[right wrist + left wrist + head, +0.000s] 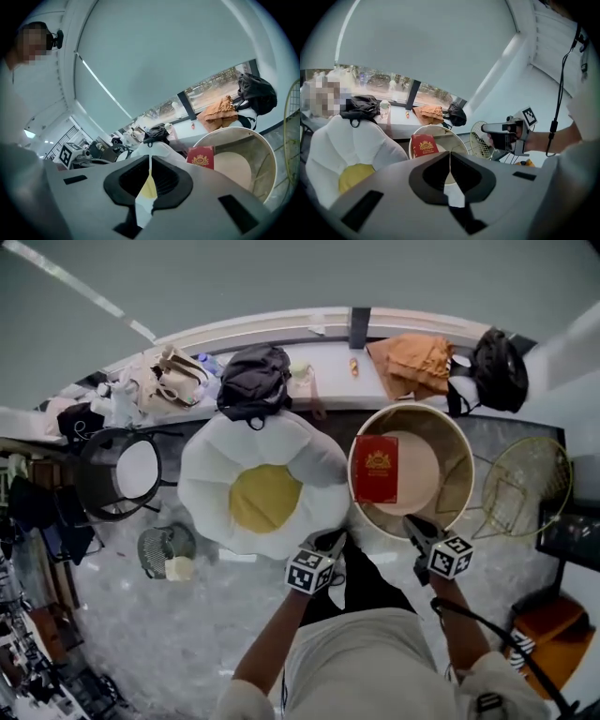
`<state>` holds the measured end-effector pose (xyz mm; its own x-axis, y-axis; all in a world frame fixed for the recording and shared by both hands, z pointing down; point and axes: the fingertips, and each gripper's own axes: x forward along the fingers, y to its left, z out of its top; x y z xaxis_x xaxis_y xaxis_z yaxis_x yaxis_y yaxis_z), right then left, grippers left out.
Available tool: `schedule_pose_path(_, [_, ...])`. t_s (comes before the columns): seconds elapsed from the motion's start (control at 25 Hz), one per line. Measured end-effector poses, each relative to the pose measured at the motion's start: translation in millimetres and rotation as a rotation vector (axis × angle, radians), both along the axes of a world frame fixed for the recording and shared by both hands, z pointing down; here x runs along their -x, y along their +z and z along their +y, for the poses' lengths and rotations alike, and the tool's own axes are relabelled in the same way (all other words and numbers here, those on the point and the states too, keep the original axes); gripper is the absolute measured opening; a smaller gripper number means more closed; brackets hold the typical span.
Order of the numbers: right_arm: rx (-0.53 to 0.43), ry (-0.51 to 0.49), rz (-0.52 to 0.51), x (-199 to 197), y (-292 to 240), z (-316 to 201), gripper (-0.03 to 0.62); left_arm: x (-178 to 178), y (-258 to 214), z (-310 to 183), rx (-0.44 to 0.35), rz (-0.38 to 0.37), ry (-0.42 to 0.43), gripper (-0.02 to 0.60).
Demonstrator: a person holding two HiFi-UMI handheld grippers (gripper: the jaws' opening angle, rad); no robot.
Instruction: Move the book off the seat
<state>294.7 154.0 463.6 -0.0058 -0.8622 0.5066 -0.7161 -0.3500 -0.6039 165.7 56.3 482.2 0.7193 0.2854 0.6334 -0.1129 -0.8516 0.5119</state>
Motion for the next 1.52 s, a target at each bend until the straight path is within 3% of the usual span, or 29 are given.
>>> schedule_pose_path(0.4, [-0.006, 0.086, 0.055, 75.2, -45.0, 22.6, 0.046, 82.0, -48.0, 1.1, -0.052, 0.068, 0.064, 0.002])
schedule_pose_path(0.64, [-0.018, 0.15, 0.081, 139.9, -74.0, 36.4, 0.046, 150.4, -75.6, 10.9, -0.058, 0.094, 0.139, 0.002])
schedule_pose_path(0.84, [-0.019, 0.211, 0.106, 185.5, -91.9, 55.0, 0.046, 183.9, -91.8, 20.0, -0.055, 0.117, 0.218, 0.002])
schedule_pose_path(1.12, [-0.038, 0.303, 0.127, 215.8, -108.4, 96.3, 0.047, 198.0, -104.2, 37.8, -0.063, 0.144, 0.293, 0.002])
schedule_pose_path(1.52, [-0.068, 0.309, 0.173, 206.0, -126.4, 136.7, 0.046, 181.0, -140.0, 77.2, -0.075, 0.24, 0.297, 0.002])
